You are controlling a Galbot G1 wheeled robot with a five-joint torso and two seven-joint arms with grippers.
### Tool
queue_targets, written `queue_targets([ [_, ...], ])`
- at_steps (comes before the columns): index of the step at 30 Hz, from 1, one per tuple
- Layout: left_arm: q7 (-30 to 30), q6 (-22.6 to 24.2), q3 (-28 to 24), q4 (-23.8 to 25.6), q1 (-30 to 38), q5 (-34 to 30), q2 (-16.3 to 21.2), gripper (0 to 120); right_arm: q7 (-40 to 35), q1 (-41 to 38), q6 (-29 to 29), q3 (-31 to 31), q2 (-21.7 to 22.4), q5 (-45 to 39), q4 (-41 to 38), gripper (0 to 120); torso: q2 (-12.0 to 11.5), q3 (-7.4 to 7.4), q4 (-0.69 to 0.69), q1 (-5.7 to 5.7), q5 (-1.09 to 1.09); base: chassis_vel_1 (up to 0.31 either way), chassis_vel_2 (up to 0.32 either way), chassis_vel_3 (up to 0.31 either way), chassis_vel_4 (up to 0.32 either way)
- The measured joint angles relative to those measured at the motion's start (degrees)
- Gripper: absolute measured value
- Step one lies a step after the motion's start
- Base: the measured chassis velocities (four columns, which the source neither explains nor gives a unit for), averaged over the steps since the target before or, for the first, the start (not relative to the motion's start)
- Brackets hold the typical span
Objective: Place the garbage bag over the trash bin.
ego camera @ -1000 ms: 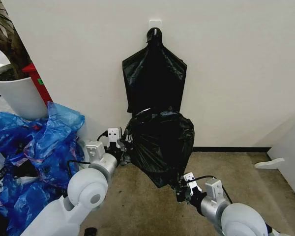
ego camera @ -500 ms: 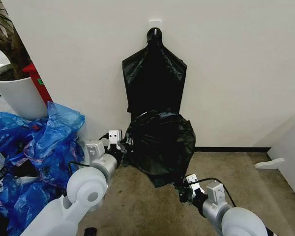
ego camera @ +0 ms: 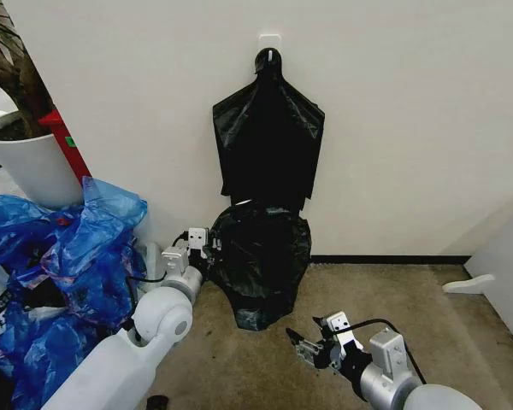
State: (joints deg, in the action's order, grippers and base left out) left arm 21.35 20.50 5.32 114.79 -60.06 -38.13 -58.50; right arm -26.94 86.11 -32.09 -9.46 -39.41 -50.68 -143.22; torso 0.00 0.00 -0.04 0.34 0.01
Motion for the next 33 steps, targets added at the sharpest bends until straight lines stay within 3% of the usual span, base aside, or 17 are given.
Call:
queue_targets([
  [2,-0.6,0.0,0.0,-0.1,-0.2,0.8,0.1,1,0.0,-0.7,0.2,-0.2,0.2,0.0,0.0,81,0.0,0.00,0.00,0.00,0.00,0.000,0.000,0.000,0.000],
  [5,-2.4,-0.7,-0.2,-0.5,-1.2,3.5,0.7,1,0.9,-4.7,1.2,-1.1,1.3,-0.3,0.0,92,0.0,0.00,0.03,0.00,-0.01,0.000,0.000,0.000,0.000],
  [6,-3.3,-0.7,-0.4,-0.1,-1.8,4.1,1.3,1,3.1,-7.4,1.8,-2.3,1.9,-0.2,0.0,98,0.0,-0.01,0.05,0.00,0.00,0.000,0.000,0.000,0.000],
  [10,-6.2,0.3,-1.4,1.8,-2.9,5.0,2.7,1,11.8,-11.3,3.7,-3.8,3.1,4.7,-0.3,100,0.0,-0.01,0.02,0.00,-0.01,0.000,0.000,0.000,0.000],
  [18,-14.7,4.6,-2.5,6.7,-3.4,8.2,5.9,1,20.7,-18.0,4.0,-2.2,5.2,11.4,3.0,100,0.0,-0.01,0.03,0.00,-0.01,0.000,0.000,0.000,0.000],
  [27,-16.9,6.4,-2.2,10.2,-3.6,8.9,7.2,1,22.8,-17.2,3.5,-1.5,6.1,15.0,4.8,99,0.0,0.00,0.02,0.00,-0.01,0.000,0.000,0.000,0.000],
  [33,-17.2,6.5,-2.0,10.4,-3.6,8.9,7.4,1,22.2,-16.9,3.6,-1.6,6.5,14.5,4.7,81,0.0,0.00,0.02,0.00,-0.01,0.000,0.000,0.000,0.000],
])
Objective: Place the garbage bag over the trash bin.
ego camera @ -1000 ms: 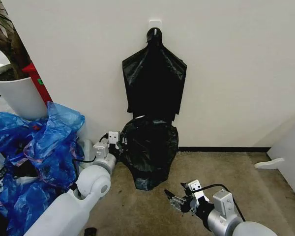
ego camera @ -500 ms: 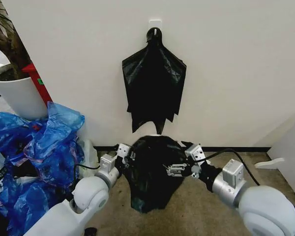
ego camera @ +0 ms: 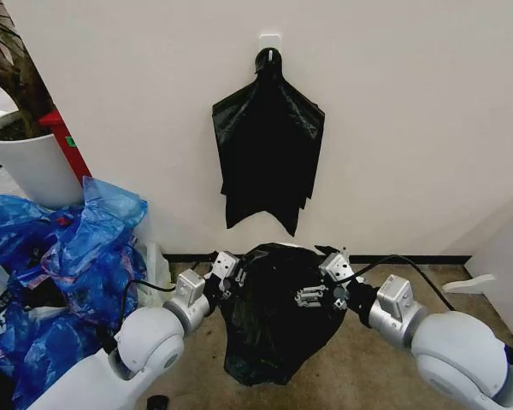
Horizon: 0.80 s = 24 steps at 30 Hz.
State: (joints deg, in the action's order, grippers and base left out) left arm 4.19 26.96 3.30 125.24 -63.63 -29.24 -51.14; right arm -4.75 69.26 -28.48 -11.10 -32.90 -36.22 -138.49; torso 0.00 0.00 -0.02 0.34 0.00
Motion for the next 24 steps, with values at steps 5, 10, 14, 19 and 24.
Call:
queue_targets([
  [5,-0.4,0.1,-0.1,-0.1,-0.1,0.5,0.0,1,-1.2,0.3,0.2,-0.1,0.4,-2.2,-0.7,64,0.0,0.00,0.00,0.00,0.00,0.000,0.000,0.000,0.000],
  [10,-0.8,0.3,-0.2,0.0,-0.1,0.9,0.1,1,-2.9,0.3,0.8,-0.1,0.4,-5.1,-0.8,43,0.0,0.00,0.00,0.00,0.00,0.000,0.000,0.000,0.000],
  [14,-1.0,0.2,-0.2,-0.4,-0.4,1.3,0.0,1,-4.4,0.3,0.9,0.0,0.4,-7.5,-1.1,31,0.0,0.00,0.01,0.00,0.00,0.000,0.000,0.000,0.000],
  [19,-2.0,0.1,-0.4,-0.4,-0.6,1.9,-0.2,1,-4.8,0.2,1.1,-0.2,0.9,-8.0,-1.1,10,0.0,0.00,0.00,0.00,0.00,0.000,0.000,0.000,0.000],
  [24,-2.9,-0.1,-0.5,-0.3,-0.9,2.5,-0.3,1,-4.9,-0.1,1.5,-0.4,1.1,-8.1,-0.5,0,0.0,0.00,0.00,0.00,0.00,0.000,0.000,0.000,0.000],
])
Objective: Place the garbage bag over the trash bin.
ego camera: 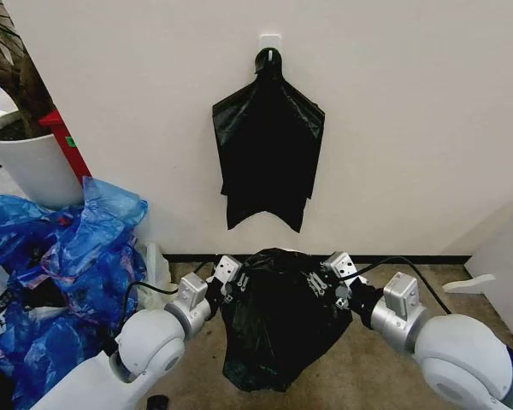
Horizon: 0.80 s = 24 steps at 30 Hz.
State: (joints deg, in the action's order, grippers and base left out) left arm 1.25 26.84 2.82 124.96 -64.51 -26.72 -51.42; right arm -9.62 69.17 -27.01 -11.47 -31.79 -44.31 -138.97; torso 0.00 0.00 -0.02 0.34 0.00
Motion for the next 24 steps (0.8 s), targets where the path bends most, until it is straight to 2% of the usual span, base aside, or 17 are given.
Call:
queue_targets([
  [10,-4.0,-2.7,0.2,-0.3,-1.0,4.2,0.3,1,-1.3,-0.6,0.2,-1.1,1.3,-1.7,-0.2,0,0.0,0.00,0.00,0.00,0.00,0.000,0.000,0.000,0.000],
  [14,-8.8,-6.1,1.1,-0.3,-2.1,7.6,0.8,1,-1.5,-2.3,0.2,-1.8,3.3,-3.6,1.0,0,0.0,0.00,0.00,0.00,-0.01,0.000,0.000,0.000,0.000],
  [17,-10.1,-6.9,1.2,-0.3,-2.4,8.6,0.9,1,-1.3,-3.2,0.2,-1.8,3.8,-4.0,1.9,0,0.0,0.00,0.00,0.00,0.00,0.000,0.000,0.000,0.000],
  [24,-13.1,-9.2,1.7,-0.1,-2.9,10.1,0.7,1,3.6,-6.1,1.5,-1.8,6.5,-4.8,7.1,0,0.0,0.00,0.00,0.00,0.00,0.000,0.000,0.000,0.000],
])
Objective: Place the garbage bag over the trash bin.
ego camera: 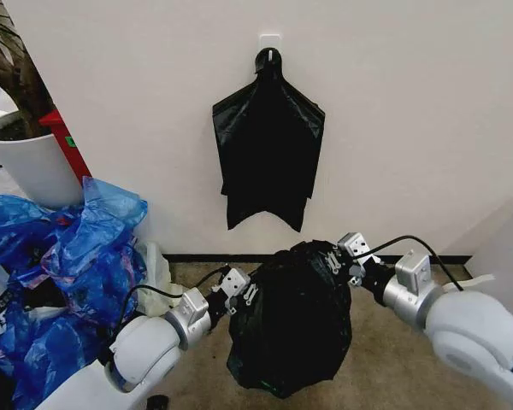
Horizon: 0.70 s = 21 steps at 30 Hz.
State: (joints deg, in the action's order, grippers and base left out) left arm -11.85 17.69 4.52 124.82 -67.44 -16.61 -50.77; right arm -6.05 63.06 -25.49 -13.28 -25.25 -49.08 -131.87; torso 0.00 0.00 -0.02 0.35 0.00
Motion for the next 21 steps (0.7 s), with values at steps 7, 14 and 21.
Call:
queue_targets([
  [7,-0.8,-1.7,0.8,0.3,-0.3,-1.0,-0.6,1,15.0,-1.4,5.9,-0.2,2.9,1.2,9.7,0,0.0,0.00,0.00,0.00,0.01,0.000,0.000,0.000,0.000],
  [14,-3.6,-5.2,1.3,-0.9,0.5,-5.1,-1.1,1,25.1,-1.3,12.8,0.1,2.5,3.7,16.4,0,0.0,0.00,-0.01,0.00,0.00,0.000,0.000,0.000,0.000],
  [21,-6.7,-7.2,1.5,-1.1,0.5,-9.1,-1.1,1,29.5,-0.2,19.1,0.2,1.0,7.8,20.7,0,0.0,0.00,0.00,0.00,0.00,0.000,0.000,0.000,0.000],
])
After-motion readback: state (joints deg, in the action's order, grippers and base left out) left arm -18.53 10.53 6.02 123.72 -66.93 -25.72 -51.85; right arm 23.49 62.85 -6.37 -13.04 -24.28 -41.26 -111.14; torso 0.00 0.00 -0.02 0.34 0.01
